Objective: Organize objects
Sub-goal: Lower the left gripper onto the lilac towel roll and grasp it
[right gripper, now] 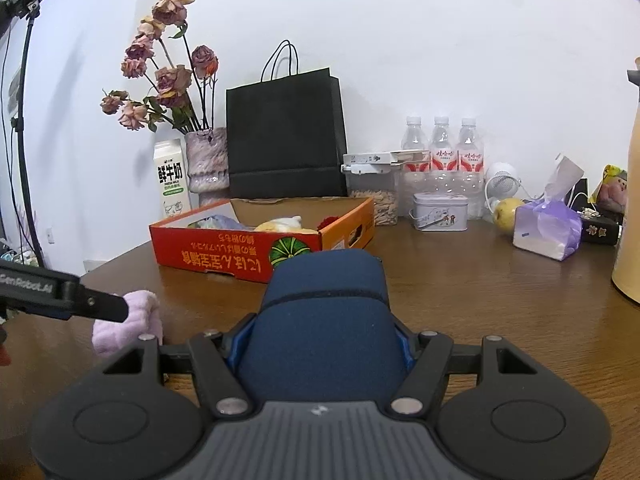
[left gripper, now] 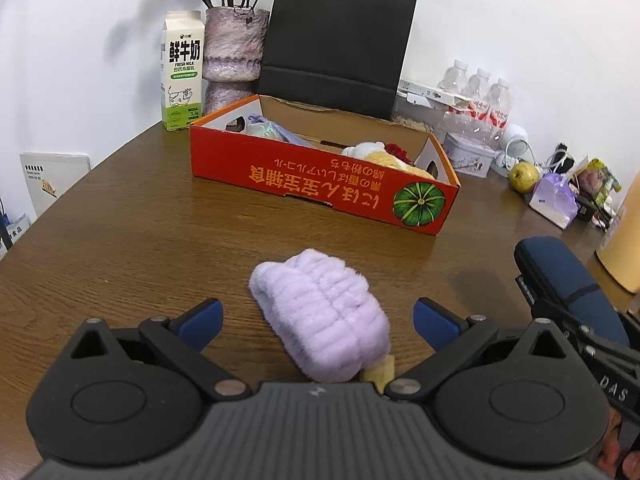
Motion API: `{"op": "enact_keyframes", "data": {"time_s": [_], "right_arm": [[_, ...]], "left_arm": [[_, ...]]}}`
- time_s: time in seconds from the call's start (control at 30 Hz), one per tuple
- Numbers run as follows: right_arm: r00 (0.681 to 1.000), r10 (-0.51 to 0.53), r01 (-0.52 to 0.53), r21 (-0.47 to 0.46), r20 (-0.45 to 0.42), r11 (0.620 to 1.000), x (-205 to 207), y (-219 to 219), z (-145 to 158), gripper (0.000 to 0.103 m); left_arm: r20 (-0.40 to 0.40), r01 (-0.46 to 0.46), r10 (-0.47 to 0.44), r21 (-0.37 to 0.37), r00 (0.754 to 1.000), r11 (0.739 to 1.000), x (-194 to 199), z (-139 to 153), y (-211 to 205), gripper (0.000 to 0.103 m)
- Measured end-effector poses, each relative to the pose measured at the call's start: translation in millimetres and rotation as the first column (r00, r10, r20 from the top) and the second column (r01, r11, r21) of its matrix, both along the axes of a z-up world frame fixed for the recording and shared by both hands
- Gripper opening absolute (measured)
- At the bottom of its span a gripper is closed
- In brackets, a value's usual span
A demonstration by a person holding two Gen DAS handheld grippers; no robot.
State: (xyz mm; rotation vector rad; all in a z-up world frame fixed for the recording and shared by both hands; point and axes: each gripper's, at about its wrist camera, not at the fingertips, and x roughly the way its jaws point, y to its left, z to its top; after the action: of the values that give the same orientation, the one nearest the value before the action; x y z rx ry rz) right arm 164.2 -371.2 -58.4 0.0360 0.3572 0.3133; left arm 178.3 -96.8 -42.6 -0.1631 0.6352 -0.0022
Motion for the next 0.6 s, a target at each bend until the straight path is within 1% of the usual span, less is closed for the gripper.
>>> {"op": "enact_keyframes", "data": {"time_s": [0.17, 0.37, 0.4, 0.47, 0.5, 0.53, 0.57, 0.6], "right_arm": [[1.0, -0.003, 0.003, 0.001, 0.004, 1.0, 0, 0, 0, 0.065], [1.0, -0.009, 0.009, 0.002, 0.003, 1.0, -1, 0, 0, 0.065], [1.0, -0.011, 0.011, 0.001, 0.004, 1.0, -1, 0, 0, 0.065], [1.0, -0.016, 0.016, -0.001, 0.008, 1.0, -2, 0, 0, 0.065], [1.0, -0.017, 0.017, -0.002, 0.009, 1.0, -2, 0, 0, 0.065], [1.0, -0.019, 0.019, -0.004, 0.011, 1.0, -2, 1, 0, 0.065], [1.0, -0.022, 0.022, -0.006, 0.014, 1.0, -3, 1, 0, 0.065], [1.0, -0.025, 0.025, -0.007, 0.017, 1.0, -3, 1, 0, 0.065]], "left_arm": [[-0.008, -0.013, 0.013, 0.013, 1.0, 1.0, 11, -6, -8, 0.103], [-0.036, -0.041, 0.042, 0.015, 0.998, 0.999, 20, -18, -11, 0.103], [-0.04, -0.047, 0.047, 0.013, 0.998, 0.999, 20, -19, -11, 0.101], [-0.046, -0.056, 0.056, 0.009, 0.997, 0.998, 22, -22, -12, 0.095], [-0.045, -0.057, 0.058, 0.006, 0.997, 0.998, 22, -22, -13, 0.086], [-0.045, -0.058, 0.058, 0.004, 0.997, 0.998, 22, -23, -14, 0.075], [-0.049, -0.055, 0.055, -0.001, 0.997, 0.998, 22, -24, -14, 0.068], [-0.054, -0.049, 0.048, -0.01, 0.997, 0.999, 22, -25, -14, 0.057]]}}
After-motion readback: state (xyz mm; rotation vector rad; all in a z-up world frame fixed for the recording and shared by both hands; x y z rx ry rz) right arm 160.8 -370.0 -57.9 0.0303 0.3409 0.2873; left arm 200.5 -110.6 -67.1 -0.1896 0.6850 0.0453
